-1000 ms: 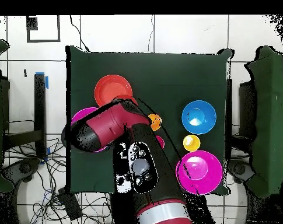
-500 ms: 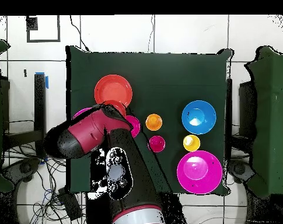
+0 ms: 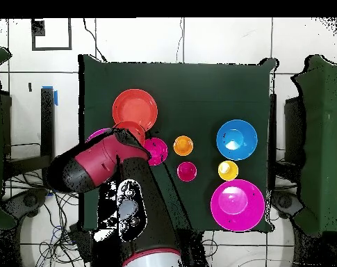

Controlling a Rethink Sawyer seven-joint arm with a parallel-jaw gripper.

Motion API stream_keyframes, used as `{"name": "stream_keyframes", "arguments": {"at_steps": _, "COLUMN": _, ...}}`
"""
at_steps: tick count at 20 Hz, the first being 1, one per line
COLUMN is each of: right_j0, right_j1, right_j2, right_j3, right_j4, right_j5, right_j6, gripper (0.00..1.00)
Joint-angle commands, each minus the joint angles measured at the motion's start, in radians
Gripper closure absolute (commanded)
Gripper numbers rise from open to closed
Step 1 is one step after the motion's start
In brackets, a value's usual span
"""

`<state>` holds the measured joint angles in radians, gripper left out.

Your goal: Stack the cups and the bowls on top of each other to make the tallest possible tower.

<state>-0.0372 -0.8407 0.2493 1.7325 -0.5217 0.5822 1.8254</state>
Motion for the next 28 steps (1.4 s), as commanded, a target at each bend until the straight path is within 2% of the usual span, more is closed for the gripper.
{"name": "stream_keyframes", "arguments": {"at_steps": 1, "right_j0": 0.054, "right_j1": 0.091, "right_j2": -0.054, "right_j3": 0.026, "right_j4": 0.019, "right_j5": -0.068, "right_j6": 0.227, "gripper": 1.00}}
{"name": "stream_keyframes", "arguments": {"at_steps": 5, "right_j0": 0.080, "right_j1": 0.111, "right_j2": -0.079, "right_j3": 0.024, "right_j4": 0.020, "right_j5": -0.089, "right_j6": 0.243, "gripper": 1.00}}
{"name": "stream_keyframes", "arguments": {"at_steps": 13, "right_j0": 0.135, "right_j1": 0.099, "right_j2": -0.118, "right_j3": 0.038, "right_j4": 0.035, "right_j5": -0.079, "right_j6": 0.264, "gripper": 1.00}}
{"name": "stream_keyframes", "arguments": {"at_steps": 21, "right_j0": 0.174, "right_j1": 0.078, "right_j2": -0.141, "right_j3": 0.043, "right_j4": 0.082, "right_j5": -0.046, "right_j6": 0.254, "gripper": 1.00}}
{"name": "stream_keyframes", "arguments": {"at_steps": 28, "right_j0": 0.219, "right_j1": 0.106, "right_j2": -0.173, "right_j3": 0.014, "right_j4": 0.107, "right_j5": -0.044, "right_j6": 0.263, "gripper": 1.00}}
